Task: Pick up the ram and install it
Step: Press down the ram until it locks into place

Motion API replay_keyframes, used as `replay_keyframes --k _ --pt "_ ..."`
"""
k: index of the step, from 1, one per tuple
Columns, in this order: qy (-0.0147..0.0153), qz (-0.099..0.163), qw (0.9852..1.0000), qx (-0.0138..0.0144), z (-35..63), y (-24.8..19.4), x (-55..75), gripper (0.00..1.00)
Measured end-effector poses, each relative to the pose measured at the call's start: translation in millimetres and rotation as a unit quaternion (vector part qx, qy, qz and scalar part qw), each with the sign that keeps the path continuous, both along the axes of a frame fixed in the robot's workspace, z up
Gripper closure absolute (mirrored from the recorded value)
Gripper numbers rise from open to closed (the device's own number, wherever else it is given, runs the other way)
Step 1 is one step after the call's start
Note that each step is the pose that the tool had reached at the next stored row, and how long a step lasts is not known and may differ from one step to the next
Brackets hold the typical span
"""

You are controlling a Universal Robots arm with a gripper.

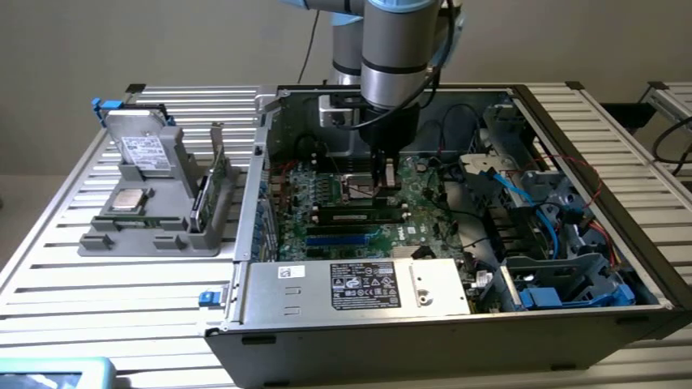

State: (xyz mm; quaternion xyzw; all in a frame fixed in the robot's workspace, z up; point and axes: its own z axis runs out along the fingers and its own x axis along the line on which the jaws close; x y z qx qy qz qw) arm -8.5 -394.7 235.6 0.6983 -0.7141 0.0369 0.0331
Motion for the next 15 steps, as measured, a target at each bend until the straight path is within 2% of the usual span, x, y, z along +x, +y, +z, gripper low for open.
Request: replay_keyframes --k 9,15 --pt "-0.0008 0.0 1.0 0.0 0.6 -0.6 -29.3 0.89" --pt "-0.003 0.0 1.0 0.0 -2.0 -0.7 -36.1 0.89"
